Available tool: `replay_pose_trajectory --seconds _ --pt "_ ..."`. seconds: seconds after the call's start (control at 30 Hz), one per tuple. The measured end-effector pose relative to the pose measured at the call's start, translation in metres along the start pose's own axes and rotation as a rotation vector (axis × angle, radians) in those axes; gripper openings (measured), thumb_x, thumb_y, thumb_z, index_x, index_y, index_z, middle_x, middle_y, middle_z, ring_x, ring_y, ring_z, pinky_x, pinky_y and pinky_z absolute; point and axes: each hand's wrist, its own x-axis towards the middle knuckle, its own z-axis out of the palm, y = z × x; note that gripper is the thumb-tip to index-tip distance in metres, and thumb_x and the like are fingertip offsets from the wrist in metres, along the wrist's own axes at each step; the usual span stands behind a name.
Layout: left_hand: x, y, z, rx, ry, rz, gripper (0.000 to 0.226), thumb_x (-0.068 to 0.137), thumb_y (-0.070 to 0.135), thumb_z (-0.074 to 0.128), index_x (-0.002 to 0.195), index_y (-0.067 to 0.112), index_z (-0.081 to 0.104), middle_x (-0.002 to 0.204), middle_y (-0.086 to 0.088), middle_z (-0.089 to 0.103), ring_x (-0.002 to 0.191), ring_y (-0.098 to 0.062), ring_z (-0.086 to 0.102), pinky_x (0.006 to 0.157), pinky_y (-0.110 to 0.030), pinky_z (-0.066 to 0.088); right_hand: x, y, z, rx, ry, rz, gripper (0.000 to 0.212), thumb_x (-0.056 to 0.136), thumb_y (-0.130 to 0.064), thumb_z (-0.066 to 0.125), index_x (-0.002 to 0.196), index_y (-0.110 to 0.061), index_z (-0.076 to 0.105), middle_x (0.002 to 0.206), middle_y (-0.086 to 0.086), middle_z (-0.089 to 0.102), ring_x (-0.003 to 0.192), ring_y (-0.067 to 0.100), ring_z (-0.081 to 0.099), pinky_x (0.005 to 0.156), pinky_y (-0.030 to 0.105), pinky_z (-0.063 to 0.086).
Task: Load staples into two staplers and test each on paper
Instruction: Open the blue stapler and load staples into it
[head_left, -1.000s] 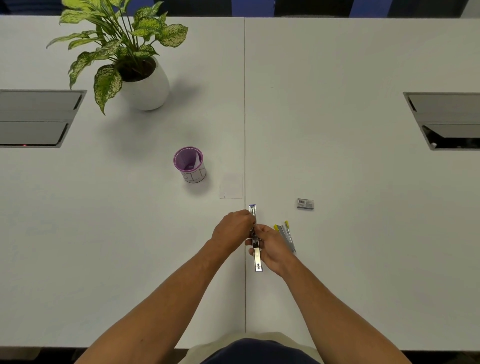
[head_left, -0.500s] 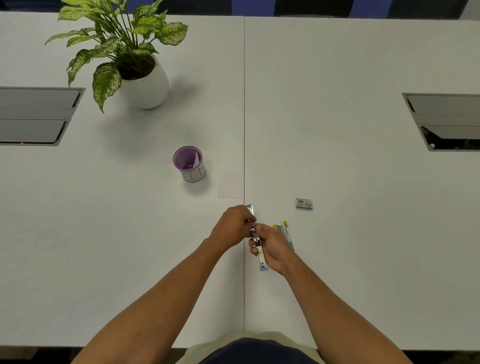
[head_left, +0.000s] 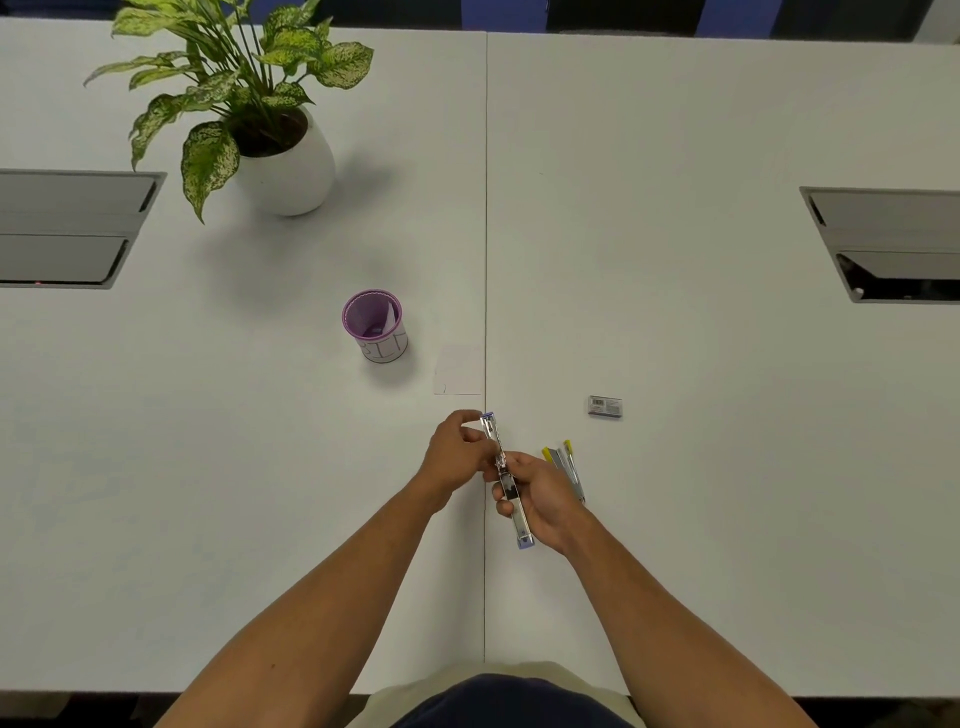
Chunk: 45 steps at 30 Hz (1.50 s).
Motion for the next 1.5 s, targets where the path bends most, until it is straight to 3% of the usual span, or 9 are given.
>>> replay_pose_trajectory --seconds 0.13,0.47,0.67,0.9,1.03,1.27,1.5 --pt "0.0 -0.002 0.0 -0.069 0.044 0.007 0.034 0.08 0.005 0.066 0.112 0.012 0.058 0.087 -0.014 0.071 0.073 -0.023 0.072 0.063 -0.032 0.059 0.0 0.001 -0.003 -0.044 -0.012 -0.001 0.029 0.102 -0.007 0.035 0.11 0.002 0.061 0.093 0.019 0.062 0.058 0.018 0.049 0.048 0.027 0.033" --pt "0.0 0.002 0.007 -0.318 0.1 -0.069 0.025 0.08 0.001 0.064 0.104 0.008 0.06 0.08 -0.015 0.07 0.065 -0.025 0.067 0.065 -0.03 0.057 -0.001 -0.005 -0.005 -0.092 -0.005 -0.002 0.032 0.103 -0.006 0.032 0.112 0.001 0.062 0.084 0.013 0.065 0.057 0.018 0.048 0.046 0.026 0.032" --pt "0.003 0.005 0.007 -0.318 0.13 -0.058 0.019 0.086 0.01 0.065 0.102 0.001 0.06 0.079 -0.017 0.069 0.061 -0.024 0.063 0.055 -0.026 0.053 -0.004 -0.007 -0.006 -0.111 -0.032 -0.011 0.033 0.102 -0.006 0.033 0.111 -0.003 0.065 0.084 0.011 0.066 0.058 0.016 0.05 0.048 0.026 0.034" --pt "0.001 0.005 0.005 -0.372 0.095 -0.077 0.022 0.09 0.015 0.064 0.107 0.004 0.057 0.093 -0.024 0.071 0.079 -0.03 0.069 0.071 -0.035 0.058 -0.007 -0.01 -0.007 -0.102 -0.099 -0.031 0.031 0.102 -0.002 0.036 0.124 0.0 0.058 0.098 0.016 0.067 0.059 0.017 0.051 0.047 0.025 0.038" --pt "-0.002 0.007 0.005 -0.446 0.039 -0.068 0.015 0.093 0.012 0.061 0.105 0.007 0.053 0.093 -0.021 0.072 0.086 -0.033 0.072 0.073 -0.035 0.058 -0.007 -0.01 -0.007 -0.211 -0.053 -0.076 0.026 0.102 -0.014 0.044 0.121 -0.005 0.06 0.097 0.014 0.068 0.058 0.016 0.051 0.046 0.024 0.038" --pt "-0.005 0.009 0.003 -0.463 -0.045 -0.054 0.01 0.098 0.013 0.052 0.106 0.006 0.052 0.092 -0.018 0.073 0.09 -0.033 0.072 0.07 -0.034 0.058 -0.006 -0.008 -0.004 -0.273 0.069 -0.087 0.024 0.102 -0.023 0.049 0.109 -0.005 0.061 0.073 0.004 0.066 0.045 0.013 0.047 0.037 0.02 0.032" --pt "-0.007 0.01 0.001 -0.448 -0.037 -0.045 0.01 0.098 0.011 0.053 0.106 0.006 0.053 0.093 -0.021 0.072 0.087 -0.034 0.072 0.066 -0.032 0.058 -0.007 -0.009 -0.003 -0.268 0.033 -0.084 0.02 0.102 -0.022 0.049 0.107 -0.009 0.063 0.077 0.008 0.067 0.048 0.016 0.048 0.04 0.023 0.034"
